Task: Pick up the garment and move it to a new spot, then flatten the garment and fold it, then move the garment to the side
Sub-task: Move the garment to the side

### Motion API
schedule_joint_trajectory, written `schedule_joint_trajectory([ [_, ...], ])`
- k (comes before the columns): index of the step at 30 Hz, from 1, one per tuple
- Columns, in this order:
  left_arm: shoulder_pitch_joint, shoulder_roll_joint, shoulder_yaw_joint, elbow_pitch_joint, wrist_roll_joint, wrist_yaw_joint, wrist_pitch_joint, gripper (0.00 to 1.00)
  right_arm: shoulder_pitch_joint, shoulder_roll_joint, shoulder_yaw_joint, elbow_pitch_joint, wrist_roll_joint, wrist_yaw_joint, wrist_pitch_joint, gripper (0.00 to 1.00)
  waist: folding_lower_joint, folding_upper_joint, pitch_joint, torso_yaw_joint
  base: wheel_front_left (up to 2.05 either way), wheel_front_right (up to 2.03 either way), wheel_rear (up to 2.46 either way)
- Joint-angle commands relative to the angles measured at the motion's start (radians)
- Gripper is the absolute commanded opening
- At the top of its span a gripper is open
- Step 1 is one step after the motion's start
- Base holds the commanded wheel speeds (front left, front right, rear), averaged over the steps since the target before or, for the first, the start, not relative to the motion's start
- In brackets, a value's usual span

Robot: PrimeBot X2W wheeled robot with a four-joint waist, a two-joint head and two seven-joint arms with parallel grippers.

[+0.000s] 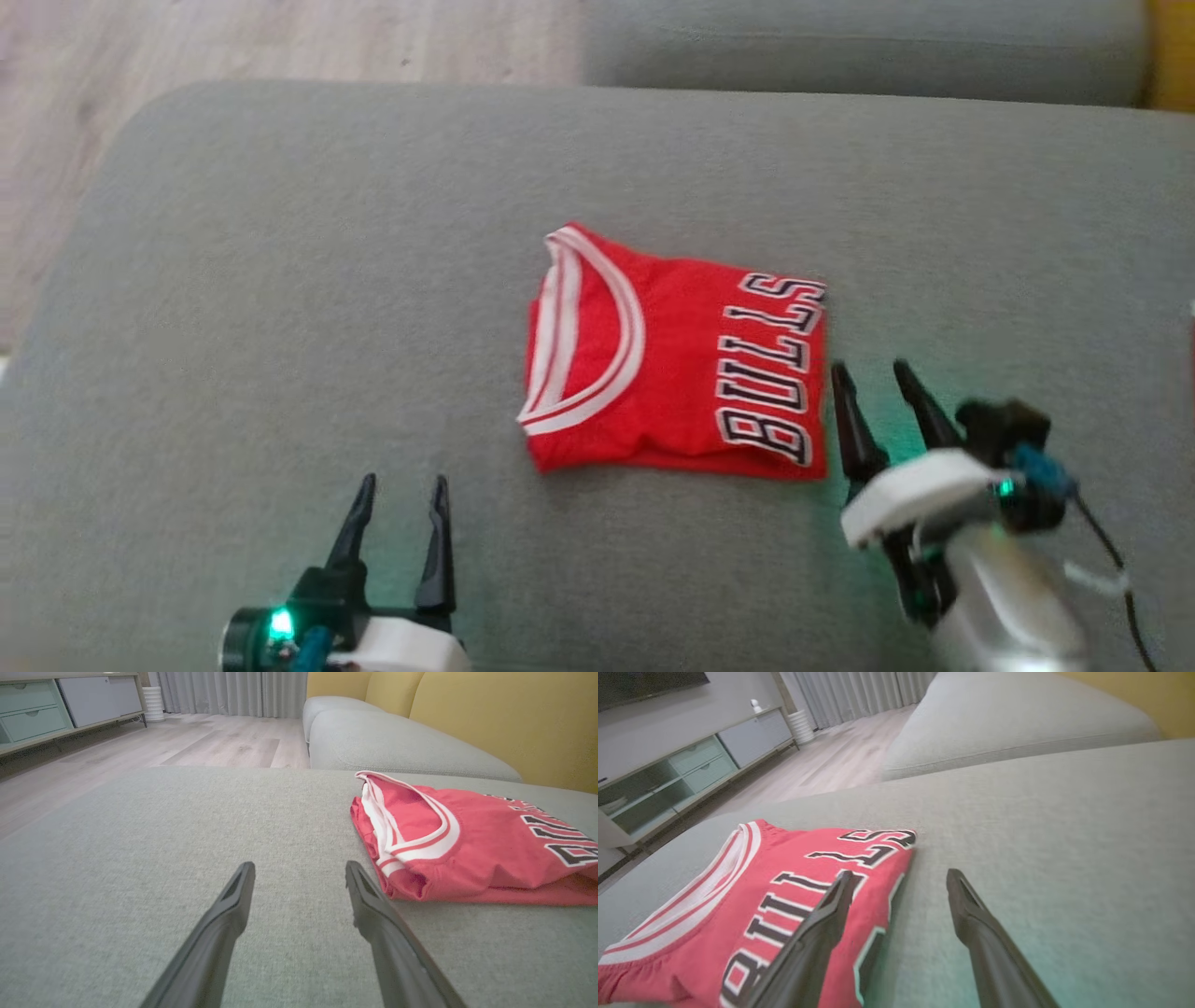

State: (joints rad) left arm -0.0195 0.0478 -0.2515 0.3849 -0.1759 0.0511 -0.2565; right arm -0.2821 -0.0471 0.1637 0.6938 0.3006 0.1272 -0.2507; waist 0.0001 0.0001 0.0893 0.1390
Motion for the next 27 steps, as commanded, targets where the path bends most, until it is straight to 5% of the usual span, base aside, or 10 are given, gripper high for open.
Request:
schedule_joint_trajectory([
  [1,-0.034,0.002,0.018,-0.018,-0.005,-0.005,-0.005,1.00,-0.057,-0.003,0.034,0.013,0.002,0.003,-0.008,1.00,-0.0001,-0.0001,0.029,0.051,0.00,0.00,0.00],
  [8,-0.045,0.002,0.011,-0.014,-0.035,-0.004,-0.005,1.00,-0.163,-0.003,0.019,0.247,0.013,0.003,0.045,1.00,-0.0001,-0.0001,0.061,0.134,0.00,0.00,0.00],
  [9,-0.048,0.002,0.011,-0.016,-0.034,-0.005,-0.005,1.00,-0.171,-0.003,0.012,0.275,0.010,0.003,0.045,0.74,-0.0001,-0.0001,0.063,0.138,0.00,0.00,0.00],
  [10,-0.049,0.002,0.012,-0.019,-0.033,-0.004,-0.005,1.00,-0.176,-0.003,0.009,0.296,0.008,0.003,0.041,0.27,-0.0001,-0.0001,0.063,0.140,0.00,0.00,0.00],
  [11,-0.049,0.002,0.013,-0.022,-0.032,-0.003,-0.005,1.00,-0.180,-0.003,0.014,0.307,0.014,0.003,0.035,0.00,-0.0001,-0.0001,0.063,0.139,0.00,0.00,0.00],
  [21,-0.039,0.002,0.003,-0.039,-0.022,-0.022,-0.005,1.00,-0.174,-0.003,0.070,0.245,0.086,0.003,-0.010,0.00,-0.0001,-0.0001,0.027,-0.064,0.00,0.00,0.00],
  [27,-0.084,0.002,-0.040,-0.045,-0.020,-0.037,-0.005,1.00,-0.140,-0.003,0.100,0.126,0.107,0.003,-0.011,0.00,-0.0001,-0.0001,0.032,-0.321,0.00,0.00,0.00],
])
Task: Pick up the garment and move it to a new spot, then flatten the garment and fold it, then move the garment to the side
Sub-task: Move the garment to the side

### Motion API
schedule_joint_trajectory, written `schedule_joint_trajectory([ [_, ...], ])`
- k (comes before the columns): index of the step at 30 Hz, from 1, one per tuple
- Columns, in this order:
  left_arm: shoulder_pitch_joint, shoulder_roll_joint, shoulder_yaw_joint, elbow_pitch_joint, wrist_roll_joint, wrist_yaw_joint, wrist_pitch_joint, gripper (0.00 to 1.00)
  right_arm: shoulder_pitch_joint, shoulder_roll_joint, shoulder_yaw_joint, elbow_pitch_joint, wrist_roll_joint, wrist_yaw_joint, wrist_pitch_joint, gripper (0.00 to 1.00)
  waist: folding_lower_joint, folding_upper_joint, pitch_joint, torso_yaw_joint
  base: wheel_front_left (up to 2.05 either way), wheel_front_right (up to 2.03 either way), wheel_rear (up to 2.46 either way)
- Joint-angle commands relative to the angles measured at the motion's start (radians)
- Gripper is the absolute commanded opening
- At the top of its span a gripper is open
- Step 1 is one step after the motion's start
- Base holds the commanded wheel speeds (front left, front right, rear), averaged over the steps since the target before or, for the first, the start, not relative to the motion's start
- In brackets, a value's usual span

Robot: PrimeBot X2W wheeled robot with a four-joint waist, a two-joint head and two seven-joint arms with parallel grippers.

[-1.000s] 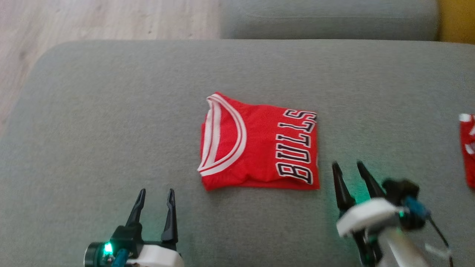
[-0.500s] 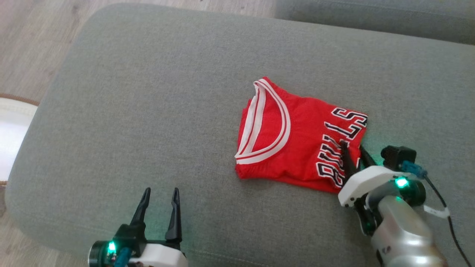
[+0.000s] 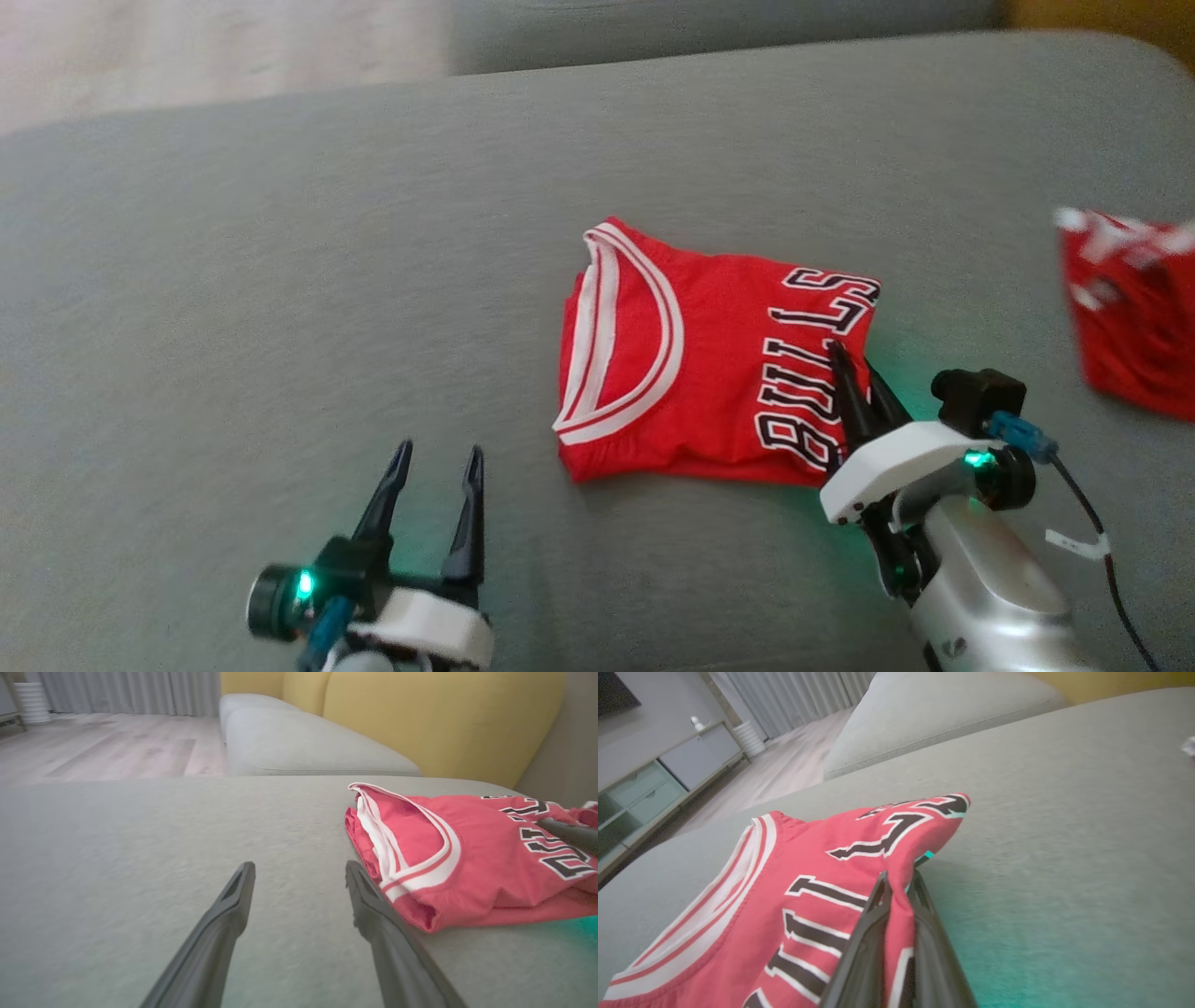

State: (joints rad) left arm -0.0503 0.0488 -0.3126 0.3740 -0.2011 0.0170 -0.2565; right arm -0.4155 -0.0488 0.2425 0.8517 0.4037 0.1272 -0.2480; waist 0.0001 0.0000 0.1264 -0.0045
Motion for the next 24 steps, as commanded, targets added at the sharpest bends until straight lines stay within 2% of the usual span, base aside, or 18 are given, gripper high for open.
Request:
schedule_joint_trajectory([
  [1,-0.062,0.001,0.017,-0.033,0.005,-0.003,-0.005,1.00,0.000,-0.001,0.028,-0.045,0.008,0.003,-0.013,0.00,-0.0001,0.0000,-0.003,-0.220,0.00,0.00,0.00],
  [6,-0.096,0.001,-0.008,-0.021,-0.001,-0.012,-0.005,1.00,0.025,-0.001,0.045,-0.090,0.011,0.003,-0.014,0.00,-0.0001,0.0000,0.007,-0.376,0.00,0.00,0.00],
  [12,-0.106,0.001,-0.010,-0.004,0.004,-0.014,-0.005,1.00,0.036,-0.001,0.077,-0.116,0.030,0.003,-0.014,0.00,-0.0001,0.0000,0.014,-0.475,0.00,0.00,0.00],
  [16,-0.109,0.001,-0.010,0.005,0.008,-0.014,-0.005,1.00,-0.006,-0.003,0.058,-0.116,-0.014,0.003,-0.014,0.00,-0.0001,0.0000,0.022,-0.477,0.00,0.00,0.00],
  [19,-0.108,0.001,-0.008,0.012,0.013,-0.015,-0.005,1.00,-0.076,-0.028,0.057,-0.105,-0.053,0.003,-0.014,0.00,-0.0001,0.0000,0.031,-0.458,0.00,0.00,0.00],
  [23,-0.102,0.001,-0.001,0.025,0.026,-0.021,-0.005,1.00,-0.212,-0.110,0.090,-0.061,-0.098,0.003,0.008,0.00,-0.0001,0.0000,0.044,-0.423,0.00,0.00,0.00],
  [24,-0.103,0.001,0.003,0.029,0.031,-0.023,-0.005,1.00,-0.278,-0.153,0.083,-0.028,-0.108,0.003,0.018,0.00,-0.0001,0.0000,0.050,-0.399,0.00,0.00,0.00],
])
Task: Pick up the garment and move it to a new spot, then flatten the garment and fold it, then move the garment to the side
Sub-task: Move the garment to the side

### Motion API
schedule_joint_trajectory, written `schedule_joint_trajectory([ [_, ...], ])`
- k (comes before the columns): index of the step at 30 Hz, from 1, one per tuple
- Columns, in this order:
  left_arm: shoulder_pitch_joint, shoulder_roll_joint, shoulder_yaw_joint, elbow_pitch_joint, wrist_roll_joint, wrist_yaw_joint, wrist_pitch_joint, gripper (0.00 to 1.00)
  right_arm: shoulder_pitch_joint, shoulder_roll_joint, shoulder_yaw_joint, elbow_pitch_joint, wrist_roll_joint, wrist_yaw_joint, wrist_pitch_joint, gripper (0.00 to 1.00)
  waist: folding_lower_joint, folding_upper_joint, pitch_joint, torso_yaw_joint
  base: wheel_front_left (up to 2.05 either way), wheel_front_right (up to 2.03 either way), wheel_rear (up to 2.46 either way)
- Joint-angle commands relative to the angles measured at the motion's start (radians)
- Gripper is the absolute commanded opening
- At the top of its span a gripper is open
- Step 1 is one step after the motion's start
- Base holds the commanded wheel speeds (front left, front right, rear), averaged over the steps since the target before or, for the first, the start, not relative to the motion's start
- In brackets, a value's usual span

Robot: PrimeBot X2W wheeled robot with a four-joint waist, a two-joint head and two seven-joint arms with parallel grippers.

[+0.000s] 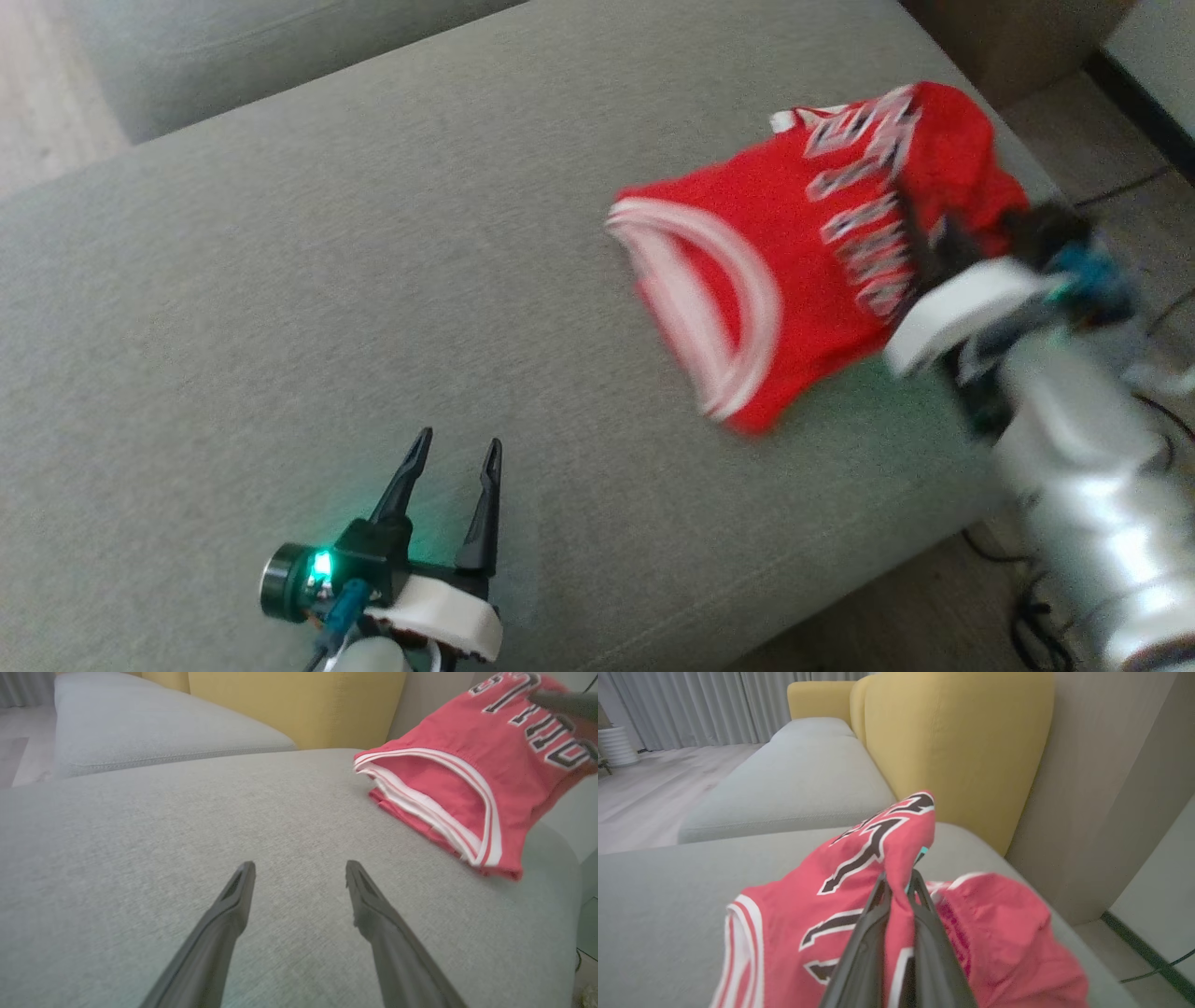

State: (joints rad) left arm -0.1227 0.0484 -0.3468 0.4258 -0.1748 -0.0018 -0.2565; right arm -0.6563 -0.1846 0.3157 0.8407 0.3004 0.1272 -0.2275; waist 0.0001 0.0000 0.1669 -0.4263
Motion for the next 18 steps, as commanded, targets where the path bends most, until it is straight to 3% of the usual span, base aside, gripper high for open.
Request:
schedule_joint_trajectory([
  [1,-0.031,0.002,0.039,-0.023,0.006,-0.004,-0.005,1.00,-0.067,-0.039,0.006,0.000,-0.014,0.003,0.001,0.00,-0.0001,0.0000,0.012,0.035,0.00,0.00,0.00],
  [10,-0.036,0.002,0.051,-0.018,0.029,-0.012,-0.005,1.00,-0.235,-0.187,-0.071,0.192,-0.116,0.003,0.024,0.00,-0.0001,0.0000,0.040,0.109,0.00,0.00,0.00],
  [11,-0.040,0.002,0.057,-0.019,0.035,-0.011,-0.005,1.00,-0.267,-0.216,-0.120,0.244,-0.153,0.003,0.021,0.80,-0.0001,0.0000,0.048,0.117,0.00,0.00,0.00],
  [12,-0.043,0.002,0.060,-0.020,0.038,-0.009,-0.005,1.00,-0.283,-0.229,-0.152,0.261,-0.176,0.003,0.010,1.00,-0.0001,0.0000,0.053,0.121,0.00,0.00,0.00],
  [18,-0.055,0.002,0.074,-0.026,0.048,-0.001,-0.005,1.00,-0.304,-0.220,-0.316,0.271,-0.289,0.003,-0.029,1.00,-0.0001,0.0000,0.058,0.128,0.00,0.00,0.00],
])
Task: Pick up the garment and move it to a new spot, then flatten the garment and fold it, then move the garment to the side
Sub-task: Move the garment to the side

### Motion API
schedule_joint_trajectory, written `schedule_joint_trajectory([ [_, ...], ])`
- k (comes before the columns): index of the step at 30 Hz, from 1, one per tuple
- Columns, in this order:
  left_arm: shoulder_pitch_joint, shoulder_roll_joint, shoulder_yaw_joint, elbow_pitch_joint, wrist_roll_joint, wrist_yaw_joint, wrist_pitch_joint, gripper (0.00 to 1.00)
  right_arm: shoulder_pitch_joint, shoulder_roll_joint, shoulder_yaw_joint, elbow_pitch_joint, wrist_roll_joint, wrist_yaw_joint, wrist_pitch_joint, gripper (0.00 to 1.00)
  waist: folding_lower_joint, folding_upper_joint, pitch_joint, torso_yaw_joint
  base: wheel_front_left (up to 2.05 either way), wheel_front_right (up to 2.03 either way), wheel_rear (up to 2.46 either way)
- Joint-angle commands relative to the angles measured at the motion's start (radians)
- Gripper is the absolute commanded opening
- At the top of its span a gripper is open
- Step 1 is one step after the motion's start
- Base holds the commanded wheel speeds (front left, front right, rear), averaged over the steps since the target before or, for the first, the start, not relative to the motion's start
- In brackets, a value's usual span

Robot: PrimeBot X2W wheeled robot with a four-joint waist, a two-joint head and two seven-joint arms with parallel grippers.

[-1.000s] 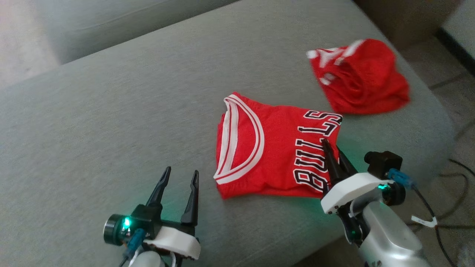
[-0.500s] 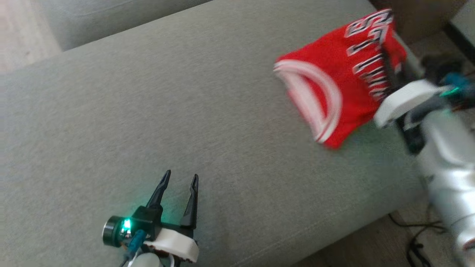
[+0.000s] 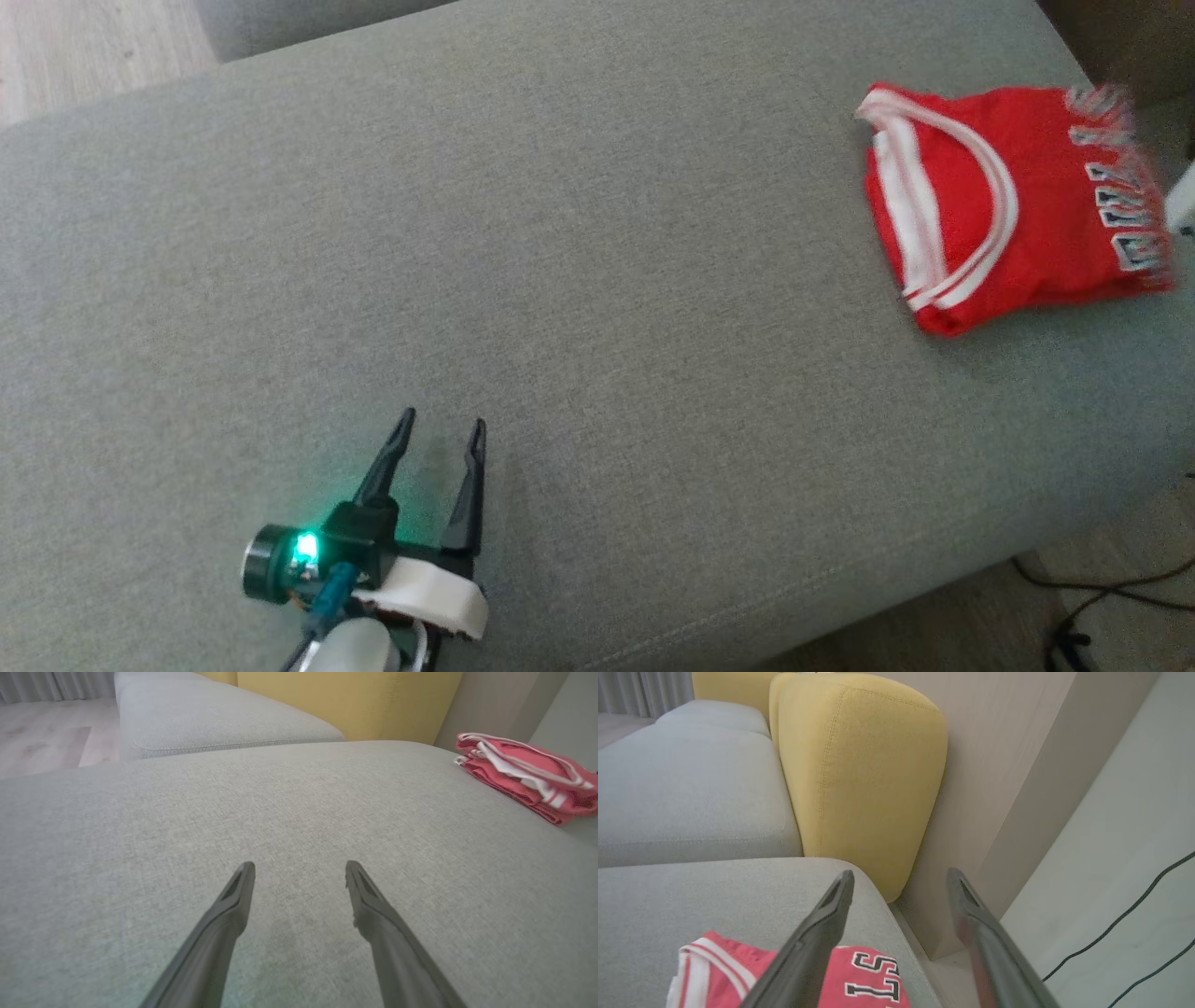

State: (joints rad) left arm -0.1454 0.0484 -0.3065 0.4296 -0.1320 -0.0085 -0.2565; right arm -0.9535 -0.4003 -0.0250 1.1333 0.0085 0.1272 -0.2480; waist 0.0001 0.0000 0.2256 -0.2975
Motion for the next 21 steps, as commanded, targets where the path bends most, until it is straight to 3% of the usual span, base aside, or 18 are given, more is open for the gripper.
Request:
schedule_joint_trajectory([
  [1,-0.032,0.002,0.038,-0.032,0.006,0.007,-0.005,1.00,0.002,0.018,-0.002,-0.036,-0.012,0.003,-0.011,1.00,-0.0001,0.0000,-0.002,0.000,0.00,0.00,0.00],
  [5,-0.025,0.002,0.056,-0.037,0.002,0.018,-0.005,1.00,0.089,0.138,-0.061,-0.202,-0.047,0.003,-0.013,1.00,-0.0001,0.0000,-0.019,0.002,0.00,0.00,0.00],
  [11,-0.004,0.002,0.081,-0.047,-0.020,0.049,-0.005,1.00,0.296,0.283,-0.028,-0.398,-0.011,0.003,-0.013,1.00,-0.0001,0.0000,-0.055,0.046,0.00,0.00,0.00],
  [21,0.062,0.002,0.126,-0.054,-0.047,0.091,-0.005,1.00,0.576,0.349,0.007,-0.509,0.065,0.003,-0.014,1.00,-0.0001,0.0000,-0.128,0.200,0.00,0.00,0.00],
])
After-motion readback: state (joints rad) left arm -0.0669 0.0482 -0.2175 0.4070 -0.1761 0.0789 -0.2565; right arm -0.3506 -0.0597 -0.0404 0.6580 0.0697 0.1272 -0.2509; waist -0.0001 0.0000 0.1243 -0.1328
